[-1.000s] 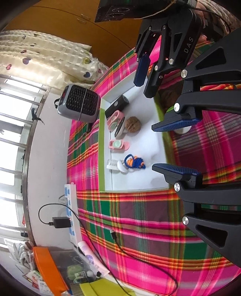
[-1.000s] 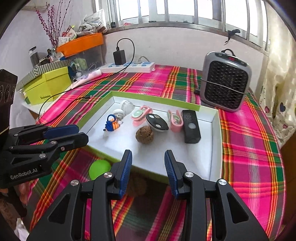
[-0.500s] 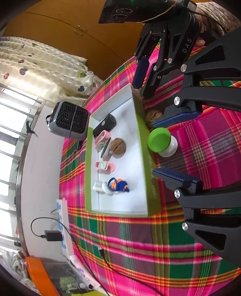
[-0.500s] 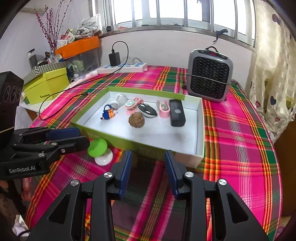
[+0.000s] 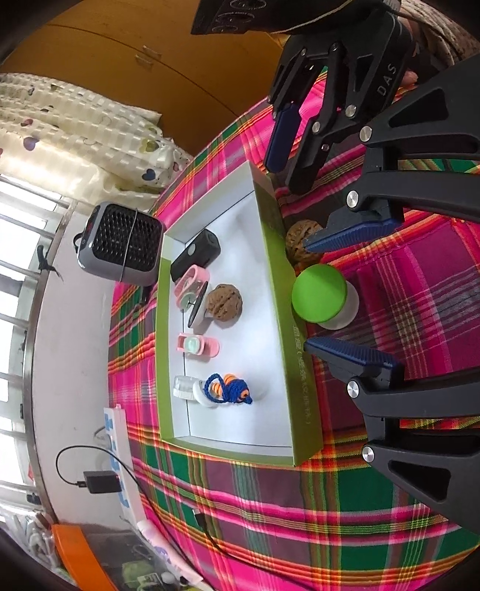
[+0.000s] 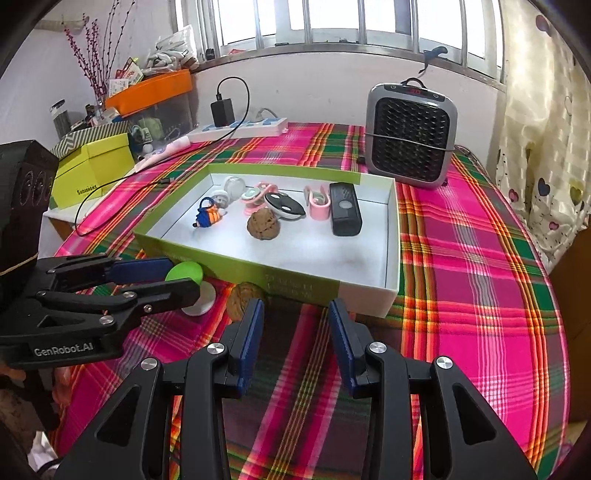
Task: Organize objects
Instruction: 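Close the left tool on the green mushroom toy while the right tool approaches the walnut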
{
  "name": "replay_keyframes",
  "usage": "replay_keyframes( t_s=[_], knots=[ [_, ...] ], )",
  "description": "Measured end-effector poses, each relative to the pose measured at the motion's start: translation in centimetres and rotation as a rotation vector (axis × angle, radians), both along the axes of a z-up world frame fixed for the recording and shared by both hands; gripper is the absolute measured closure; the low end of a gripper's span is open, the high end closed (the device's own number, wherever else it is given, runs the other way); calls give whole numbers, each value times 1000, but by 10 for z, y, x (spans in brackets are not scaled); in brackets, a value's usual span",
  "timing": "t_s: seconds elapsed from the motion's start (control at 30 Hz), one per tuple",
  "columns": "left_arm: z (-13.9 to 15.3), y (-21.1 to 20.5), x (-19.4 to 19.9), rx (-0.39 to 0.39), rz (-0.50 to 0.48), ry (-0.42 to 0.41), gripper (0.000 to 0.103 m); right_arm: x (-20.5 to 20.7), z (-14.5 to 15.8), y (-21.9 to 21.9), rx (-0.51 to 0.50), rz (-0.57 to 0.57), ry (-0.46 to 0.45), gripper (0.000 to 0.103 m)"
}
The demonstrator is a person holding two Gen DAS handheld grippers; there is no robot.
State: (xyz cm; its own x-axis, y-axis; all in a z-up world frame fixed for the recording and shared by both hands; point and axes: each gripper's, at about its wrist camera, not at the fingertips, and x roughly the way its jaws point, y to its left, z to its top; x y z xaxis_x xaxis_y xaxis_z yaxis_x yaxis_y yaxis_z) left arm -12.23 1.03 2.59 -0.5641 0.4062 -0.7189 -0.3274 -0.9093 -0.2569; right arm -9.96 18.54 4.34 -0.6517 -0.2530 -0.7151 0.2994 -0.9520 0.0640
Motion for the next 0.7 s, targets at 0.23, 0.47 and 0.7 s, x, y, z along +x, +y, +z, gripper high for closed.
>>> replay_keyframes(
  t_s=[0.23,0.47,0.7],
  knots=[
    [-7,3,-6,-34,24,-16,57,-1,-2,2,-3,-1,-7,65],
    [-8,2,-6,-16,17,-18,68,-2,-5,1,-6,7,-14,65],
    [-6,3,-4,-16,22,-11,72,-2,-5,0,-2,7,-17,65]
  ],
)
